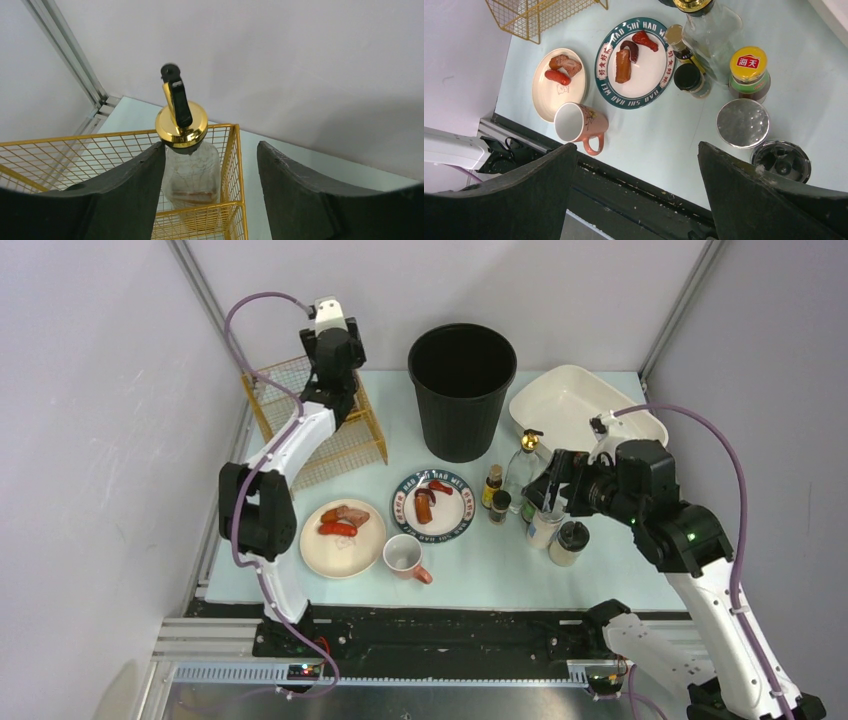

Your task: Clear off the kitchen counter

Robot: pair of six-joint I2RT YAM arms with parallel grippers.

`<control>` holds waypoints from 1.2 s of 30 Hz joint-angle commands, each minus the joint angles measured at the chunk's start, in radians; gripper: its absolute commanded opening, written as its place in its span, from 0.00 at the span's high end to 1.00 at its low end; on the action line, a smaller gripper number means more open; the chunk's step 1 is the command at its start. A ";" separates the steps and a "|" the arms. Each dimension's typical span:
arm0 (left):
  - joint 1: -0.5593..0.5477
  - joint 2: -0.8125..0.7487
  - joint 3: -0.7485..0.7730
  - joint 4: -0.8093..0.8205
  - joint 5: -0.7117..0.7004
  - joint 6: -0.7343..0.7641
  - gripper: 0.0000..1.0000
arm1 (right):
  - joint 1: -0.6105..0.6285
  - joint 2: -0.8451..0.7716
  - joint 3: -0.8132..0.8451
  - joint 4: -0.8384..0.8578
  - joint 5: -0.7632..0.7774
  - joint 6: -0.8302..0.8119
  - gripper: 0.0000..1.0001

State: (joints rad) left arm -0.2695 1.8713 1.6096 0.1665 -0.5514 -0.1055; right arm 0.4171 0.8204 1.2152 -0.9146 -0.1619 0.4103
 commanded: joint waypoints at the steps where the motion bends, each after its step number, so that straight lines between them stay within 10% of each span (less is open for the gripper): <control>1: -0.011 -0.106 -0.016 0.069 -0.011 0.004 0.26 | 0.007 -0.021 0.001 0.014 0.005 0.000 0.05; 21: -0.189 -0.458 -0.157 -0.186 0.061 -0.044 0.11 | 0.007 -0.125 0.030 -0.059 0.010 -0.007 0.03; 36: -0.329 -0.599 -0.293 -0.272 0.595 -0.191 0.00 | 0.005 -0.183 0.093 -0.193 0.140 -0.041 0.01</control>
State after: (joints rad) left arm -0.5411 1.3125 1.3411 -0.0921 -0.0986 -0.2462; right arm 0.4198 0.6605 1.2610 -1.0588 -0.0921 0.3874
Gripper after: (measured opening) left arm 0.993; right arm 0.984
